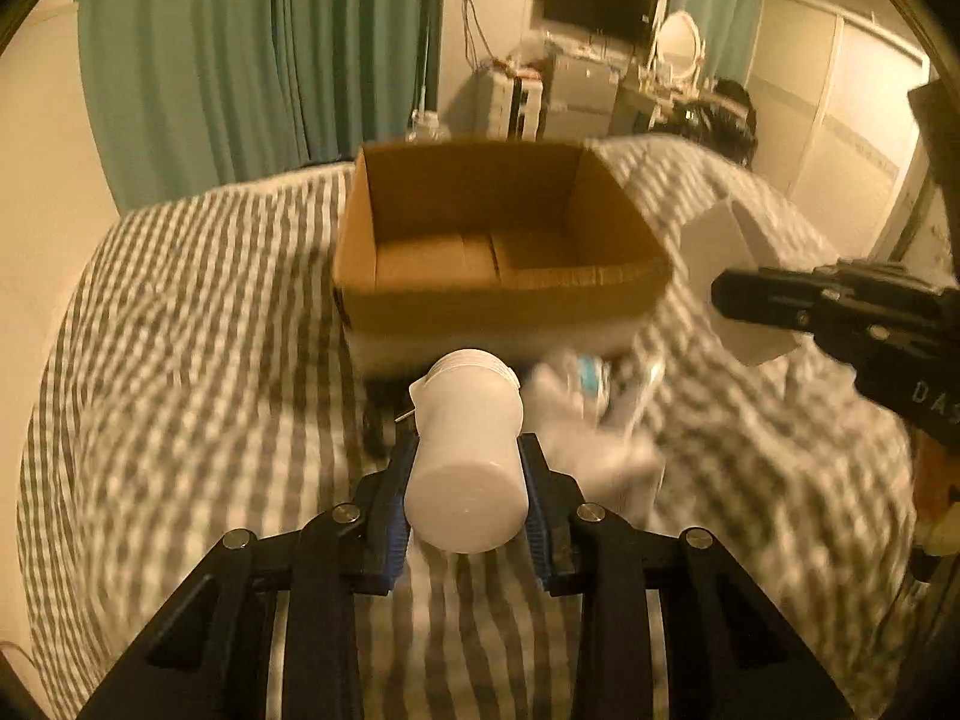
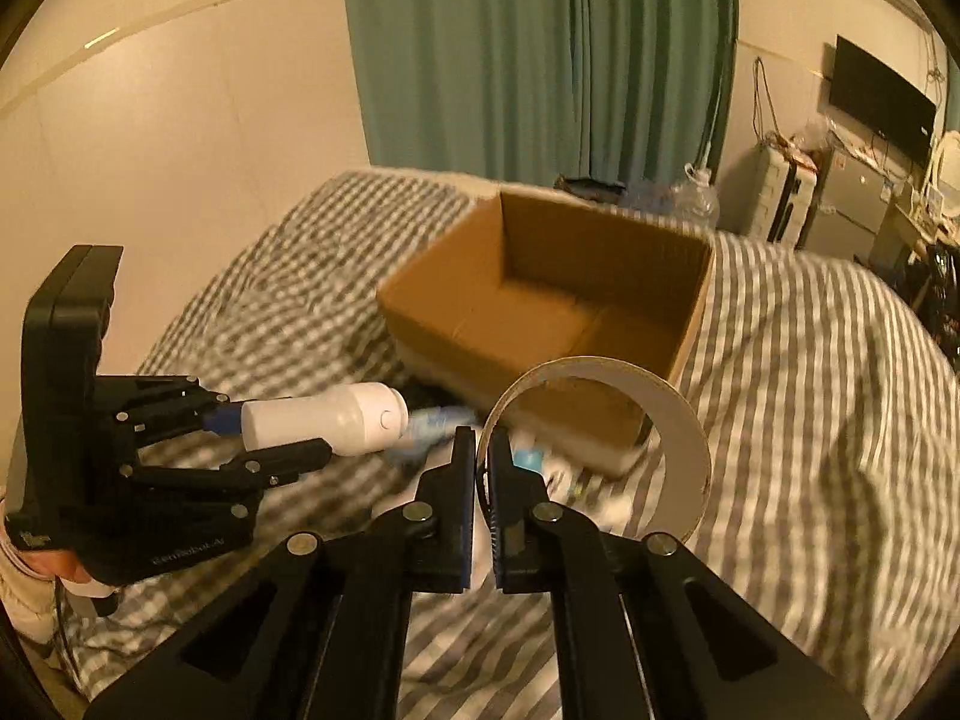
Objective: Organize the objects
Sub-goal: 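Carry the tape roll and white cup into the box and release both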
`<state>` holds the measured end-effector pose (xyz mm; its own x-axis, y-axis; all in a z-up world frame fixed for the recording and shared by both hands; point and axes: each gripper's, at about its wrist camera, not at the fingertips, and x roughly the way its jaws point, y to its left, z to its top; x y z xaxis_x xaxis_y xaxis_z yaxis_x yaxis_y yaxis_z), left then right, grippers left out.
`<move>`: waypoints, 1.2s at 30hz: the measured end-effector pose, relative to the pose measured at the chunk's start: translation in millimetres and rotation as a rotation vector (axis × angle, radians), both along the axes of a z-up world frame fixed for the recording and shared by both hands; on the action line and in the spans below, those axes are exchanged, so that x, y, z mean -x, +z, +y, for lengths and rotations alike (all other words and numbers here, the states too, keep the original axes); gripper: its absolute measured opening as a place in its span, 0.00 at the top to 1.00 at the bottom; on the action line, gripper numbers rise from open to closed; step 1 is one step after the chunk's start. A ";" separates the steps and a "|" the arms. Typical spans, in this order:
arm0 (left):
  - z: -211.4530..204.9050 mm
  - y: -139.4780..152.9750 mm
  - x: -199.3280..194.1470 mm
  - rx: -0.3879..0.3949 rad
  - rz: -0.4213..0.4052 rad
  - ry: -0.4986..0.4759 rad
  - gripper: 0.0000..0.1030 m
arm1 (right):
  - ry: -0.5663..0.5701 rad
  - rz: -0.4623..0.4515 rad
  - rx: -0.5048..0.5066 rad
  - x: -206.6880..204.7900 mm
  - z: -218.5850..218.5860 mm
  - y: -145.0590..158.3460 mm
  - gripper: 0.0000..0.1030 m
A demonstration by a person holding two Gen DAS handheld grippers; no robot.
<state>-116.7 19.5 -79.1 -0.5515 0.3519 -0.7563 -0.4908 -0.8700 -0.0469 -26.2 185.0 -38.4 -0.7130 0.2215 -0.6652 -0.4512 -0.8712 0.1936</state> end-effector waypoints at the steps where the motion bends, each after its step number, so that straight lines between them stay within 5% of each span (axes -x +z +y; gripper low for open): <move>1: 0.3 6.7 5.2 -0.006 0.017 -0.003 0.69 | 0.003 0.006 -0.008 3.1 5.5 5.8 0.96; 10: 27.9 45.5 85.0 -0.009 0.129 -0.031 0.69 | 0.006 0.003 -0.056 48.2 71.9 34.4 0.96; 19: 60.9 15.0 170.9 0.022 0.099 -0.029 0.69 | 0.026 -0.055 0.007 105.1 129.2 2.7 0.96; 24: 71.3 -16.7 180.9 0.032 0.041 -0.040 0.69 | 0.035 -0.104 0.042 116.8 136.1 -28.6 0.96; 31: 84.9 -25.2 163.2 0.057 0.057 -0.072 0.68 | 0.025 -0.130 0.048 112.7 135.4 -40.8 0.95; 34: 77.5 -24.8 155.2 0.070 0.073 -0.076 0.65 | 0.005 -0.139 0.052 110.3 132.5 -38.7 0.88; 36: 77.0 -24.2 152.0 0.078 0.065 -0.080 0.53 | -0.016 -0.140 0.050 105.4 131.1 -36.7 0.77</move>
